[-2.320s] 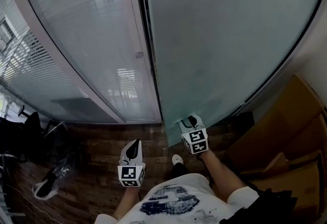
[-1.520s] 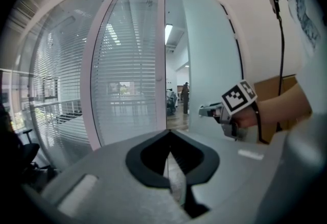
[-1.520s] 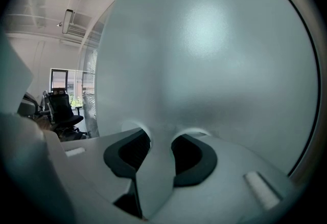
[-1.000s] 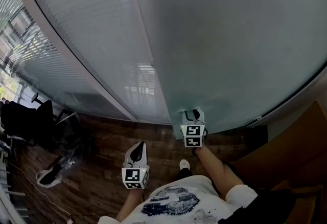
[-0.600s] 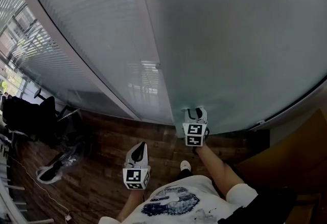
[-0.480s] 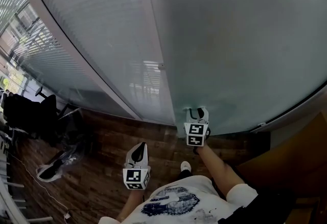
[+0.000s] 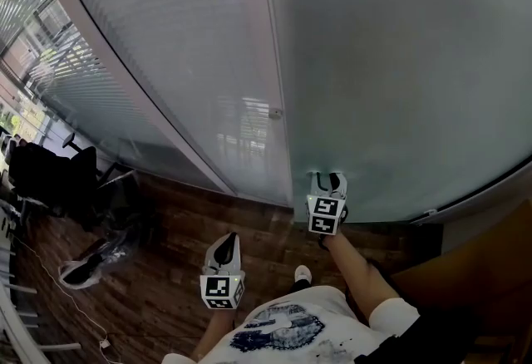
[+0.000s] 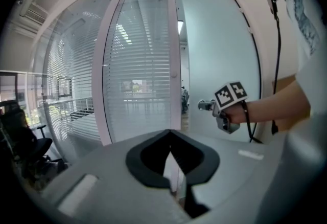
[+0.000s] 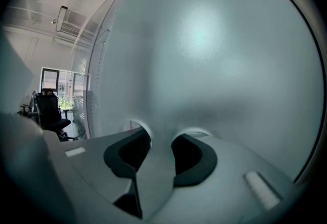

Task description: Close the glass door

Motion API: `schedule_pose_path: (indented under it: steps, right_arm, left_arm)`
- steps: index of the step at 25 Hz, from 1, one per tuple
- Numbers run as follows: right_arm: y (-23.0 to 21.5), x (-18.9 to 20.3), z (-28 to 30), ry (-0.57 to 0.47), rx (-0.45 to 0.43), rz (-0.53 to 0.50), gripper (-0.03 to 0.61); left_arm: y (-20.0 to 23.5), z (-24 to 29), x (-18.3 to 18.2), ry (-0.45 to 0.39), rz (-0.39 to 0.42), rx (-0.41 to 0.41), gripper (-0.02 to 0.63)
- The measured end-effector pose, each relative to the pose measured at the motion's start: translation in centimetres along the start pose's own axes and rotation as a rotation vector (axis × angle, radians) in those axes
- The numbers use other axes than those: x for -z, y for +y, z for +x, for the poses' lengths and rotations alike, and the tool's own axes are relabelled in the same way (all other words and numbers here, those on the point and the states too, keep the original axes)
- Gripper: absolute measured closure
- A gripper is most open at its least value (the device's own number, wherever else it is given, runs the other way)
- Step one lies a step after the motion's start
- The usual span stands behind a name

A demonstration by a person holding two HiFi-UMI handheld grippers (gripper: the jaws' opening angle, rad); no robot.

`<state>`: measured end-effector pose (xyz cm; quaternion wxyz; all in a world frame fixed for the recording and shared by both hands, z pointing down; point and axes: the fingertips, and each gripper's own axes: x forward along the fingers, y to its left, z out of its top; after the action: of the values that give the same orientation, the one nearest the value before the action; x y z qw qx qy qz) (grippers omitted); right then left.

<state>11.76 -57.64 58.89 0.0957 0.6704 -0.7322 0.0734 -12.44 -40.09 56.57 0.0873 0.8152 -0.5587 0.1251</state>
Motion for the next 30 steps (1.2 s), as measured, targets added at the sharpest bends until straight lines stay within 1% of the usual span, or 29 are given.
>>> schedule_pose_path:
  steps: [7,15,23,30]
  right_arm:
    - [-0.6,-0.7,1.9,-0.010,0.017,0.002,0.446]
    - [-1.4,-1.1,4.0,-0.020,0.028,0.003,0.448]
    - [-1.8,-1.4,5.5,-0.030,0.045,0.002,0.448]
    - [-2.3,-1.7,6.8,-0.035,0.060,0.005,0.448]
  left_arm:
    - [0.6,0.5,0.2,0.010,-0.016,-0.021,0.614]
    - [1.1,1.2,-0.1,0.011,-0.015,-0.039,0.614]
    - [1.7,1.1,0.5,0.027,-0.031,-0.066,0.614]
    - [2.3,1.7,0.4,0.028,-0.026,-0.084,0.614]
